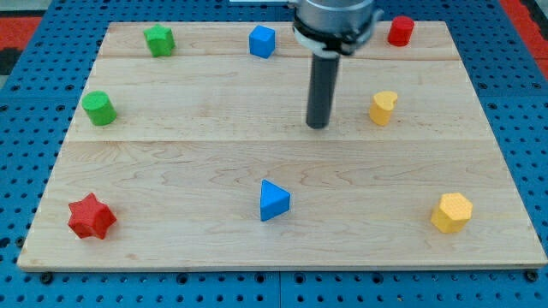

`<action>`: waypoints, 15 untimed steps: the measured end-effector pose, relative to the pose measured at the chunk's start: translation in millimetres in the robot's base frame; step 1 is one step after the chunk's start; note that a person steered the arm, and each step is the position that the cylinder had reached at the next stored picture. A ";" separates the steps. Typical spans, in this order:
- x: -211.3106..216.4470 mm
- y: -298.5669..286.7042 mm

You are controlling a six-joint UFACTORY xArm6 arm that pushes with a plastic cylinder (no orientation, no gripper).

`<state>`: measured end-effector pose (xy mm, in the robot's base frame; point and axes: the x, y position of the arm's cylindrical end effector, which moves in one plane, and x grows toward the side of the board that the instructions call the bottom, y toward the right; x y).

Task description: Point at the green star

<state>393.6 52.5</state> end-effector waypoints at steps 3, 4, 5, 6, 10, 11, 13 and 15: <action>38.1 84.8; 36.7 84.8; 36.7 84.4; 36.4 79.9; 26.3 65.3; 23.9 61.4; -72.1 25.7; -41.1 -106.3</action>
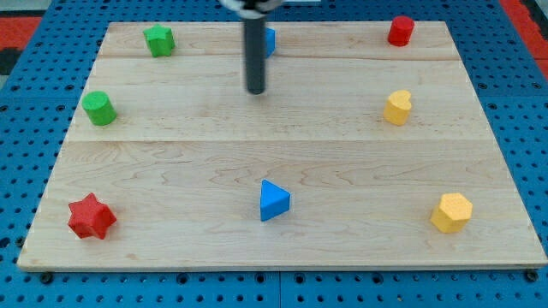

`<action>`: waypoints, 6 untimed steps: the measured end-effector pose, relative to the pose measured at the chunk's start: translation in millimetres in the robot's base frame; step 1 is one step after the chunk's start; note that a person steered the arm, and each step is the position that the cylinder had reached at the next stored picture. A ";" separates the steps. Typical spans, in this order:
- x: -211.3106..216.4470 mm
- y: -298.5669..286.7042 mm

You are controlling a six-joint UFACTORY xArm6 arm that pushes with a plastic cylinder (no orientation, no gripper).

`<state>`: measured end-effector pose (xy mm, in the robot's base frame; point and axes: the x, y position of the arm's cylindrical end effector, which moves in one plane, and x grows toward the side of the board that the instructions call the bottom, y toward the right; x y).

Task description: Point at the green star

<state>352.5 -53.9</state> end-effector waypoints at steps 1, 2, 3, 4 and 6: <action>0.0 -5.6; -14.3 -120.1; -46.2 -192.3; -67.2 -239.8; -112.9 -157.7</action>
